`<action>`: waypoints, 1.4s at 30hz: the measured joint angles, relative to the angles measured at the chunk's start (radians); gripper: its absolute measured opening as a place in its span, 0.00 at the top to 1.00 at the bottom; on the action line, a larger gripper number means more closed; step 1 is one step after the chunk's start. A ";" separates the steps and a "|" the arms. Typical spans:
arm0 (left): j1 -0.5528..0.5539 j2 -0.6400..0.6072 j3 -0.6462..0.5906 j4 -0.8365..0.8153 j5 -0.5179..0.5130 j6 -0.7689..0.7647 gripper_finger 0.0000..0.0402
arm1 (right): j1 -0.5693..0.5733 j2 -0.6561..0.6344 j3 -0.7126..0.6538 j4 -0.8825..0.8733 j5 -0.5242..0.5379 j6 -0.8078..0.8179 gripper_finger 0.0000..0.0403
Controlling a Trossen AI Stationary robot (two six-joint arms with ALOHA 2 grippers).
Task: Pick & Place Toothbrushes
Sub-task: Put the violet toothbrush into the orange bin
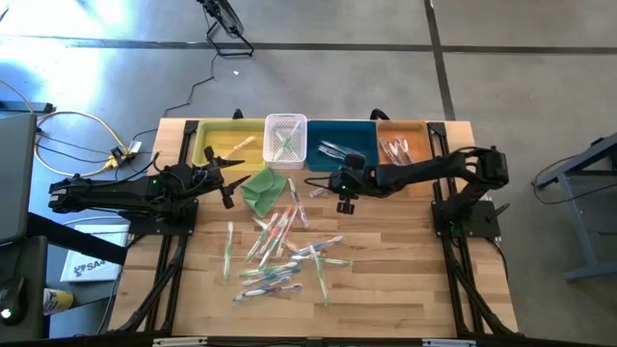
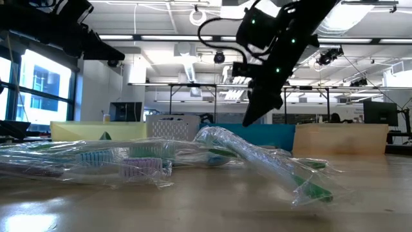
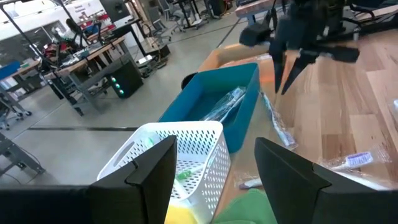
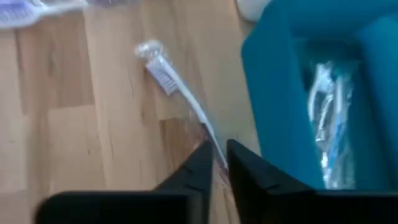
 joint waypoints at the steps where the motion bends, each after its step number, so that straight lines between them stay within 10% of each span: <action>1: 0.000 0.000 0.000 0.000 0.000 0.000 0.47 | -0.006 0.013 0.000 0.005 0.002 0.000 0.97; 24: 0.000 0.000 0.000 -0.018 0.000 0.000 0.47 | -0.038 0.147 0.000 0.141 0.165 0.032 1.00; 42: 0.000 0.000 0.000 -0.024 0.005 -0.018 0.47 | -0.025 0.152 0.000 -0.013 -0.049 0.198 1.00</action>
